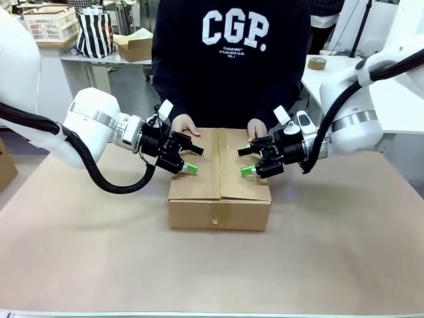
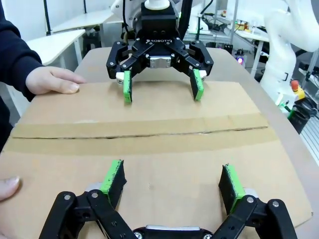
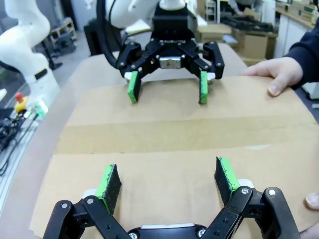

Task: Pack the gift set into the box.
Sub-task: Press and hold the closed box until the human finishes sealing it.

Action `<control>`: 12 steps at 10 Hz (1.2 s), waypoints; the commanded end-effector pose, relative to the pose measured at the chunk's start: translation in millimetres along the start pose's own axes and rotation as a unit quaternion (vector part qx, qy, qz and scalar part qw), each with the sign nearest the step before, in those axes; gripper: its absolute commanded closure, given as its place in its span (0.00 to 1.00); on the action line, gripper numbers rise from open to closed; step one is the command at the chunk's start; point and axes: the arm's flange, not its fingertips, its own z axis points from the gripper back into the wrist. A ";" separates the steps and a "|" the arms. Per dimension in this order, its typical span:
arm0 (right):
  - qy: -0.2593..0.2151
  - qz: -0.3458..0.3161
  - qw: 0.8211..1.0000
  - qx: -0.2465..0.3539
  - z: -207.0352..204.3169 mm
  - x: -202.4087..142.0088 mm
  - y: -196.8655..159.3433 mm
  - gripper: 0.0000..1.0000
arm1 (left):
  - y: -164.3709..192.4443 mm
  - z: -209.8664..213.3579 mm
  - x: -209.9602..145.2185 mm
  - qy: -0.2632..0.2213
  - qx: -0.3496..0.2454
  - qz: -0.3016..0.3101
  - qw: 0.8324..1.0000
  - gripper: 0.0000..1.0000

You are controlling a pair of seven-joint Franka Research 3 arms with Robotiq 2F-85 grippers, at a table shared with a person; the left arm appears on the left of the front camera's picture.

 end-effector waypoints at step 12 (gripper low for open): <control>0.030 -0.014 0.999 -0.004 14.8 -22.5 -12.8 0.00 | -18.9 5.5 -23.4 0.095 0.049 0.044 0.993 0.00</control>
